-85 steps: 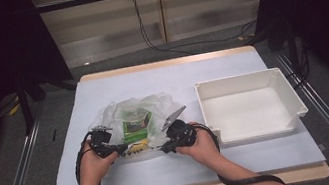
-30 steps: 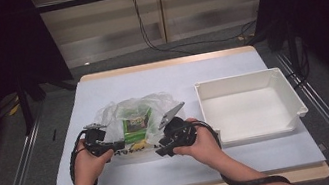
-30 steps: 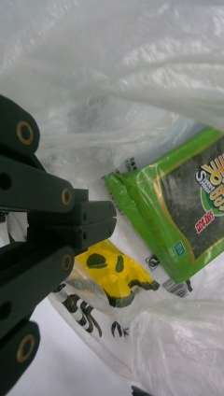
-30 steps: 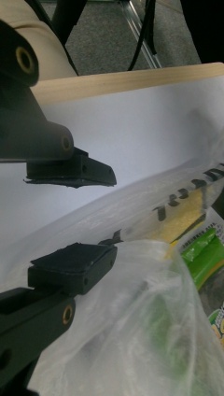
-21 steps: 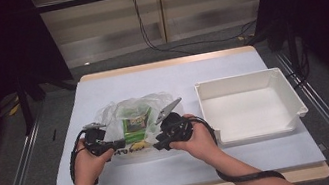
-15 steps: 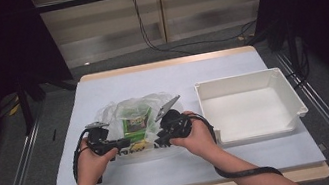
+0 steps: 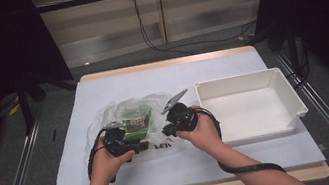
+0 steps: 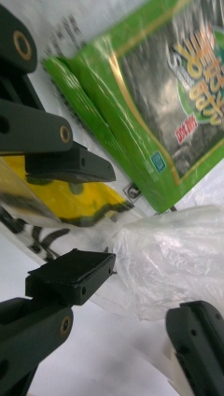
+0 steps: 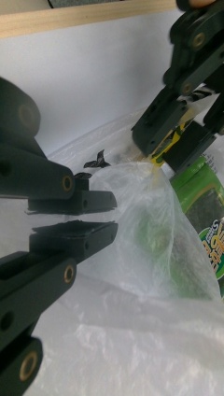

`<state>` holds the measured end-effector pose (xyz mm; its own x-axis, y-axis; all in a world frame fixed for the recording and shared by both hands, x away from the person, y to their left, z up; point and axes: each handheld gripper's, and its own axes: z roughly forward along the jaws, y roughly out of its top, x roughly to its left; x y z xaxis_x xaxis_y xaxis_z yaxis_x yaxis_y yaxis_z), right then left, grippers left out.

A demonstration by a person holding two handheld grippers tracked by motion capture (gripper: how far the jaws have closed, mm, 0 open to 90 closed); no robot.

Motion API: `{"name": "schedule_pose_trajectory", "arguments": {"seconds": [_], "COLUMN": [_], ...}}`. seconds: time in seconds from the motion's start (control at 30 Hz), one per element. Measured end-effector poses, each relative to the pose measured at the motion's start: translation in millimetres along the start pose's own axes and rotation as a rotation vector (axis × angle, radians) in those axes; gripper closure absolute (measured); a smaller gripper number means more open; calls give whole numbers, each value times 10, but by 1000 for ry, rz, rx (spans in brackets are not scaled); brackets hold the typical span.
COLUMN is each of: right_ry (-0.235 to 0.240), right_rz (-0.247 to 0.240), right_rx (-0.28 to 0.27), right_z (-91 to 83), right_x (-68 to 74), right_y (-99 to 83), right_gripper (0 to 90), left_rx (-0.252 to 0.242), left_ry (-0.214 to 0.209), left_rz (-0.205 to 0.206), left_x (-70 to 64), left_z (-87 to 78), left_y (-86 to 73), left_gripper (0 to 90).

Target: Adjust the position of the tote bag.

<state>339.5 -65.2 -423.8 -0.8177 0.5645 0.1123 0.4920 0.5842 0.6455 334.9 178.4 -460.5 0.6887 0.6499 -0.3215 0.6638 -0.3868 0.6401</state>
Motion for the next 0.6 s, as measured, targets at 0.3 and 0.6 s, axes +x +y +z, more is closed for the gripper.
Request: {"name": "schedule_pose_trajectory", "arguments": {"seconds": [0.3, 0.6], "right_ry": [-3, -10], "right_rz": [8, 0], "right_rx": [9, 0], "right_z": [-58, -110], "right_x": [-53, -64], "right_y": [-40, -15], "right_gripper": [844, 844], "left_rx": [-13, 21], "left_ry": [-3, -37], "left_rz": [53, 43], "left_x": [-85, -159], "left_z": [209, 354], "left_y": [12, 2], "left_gripper": [585, 864]}}
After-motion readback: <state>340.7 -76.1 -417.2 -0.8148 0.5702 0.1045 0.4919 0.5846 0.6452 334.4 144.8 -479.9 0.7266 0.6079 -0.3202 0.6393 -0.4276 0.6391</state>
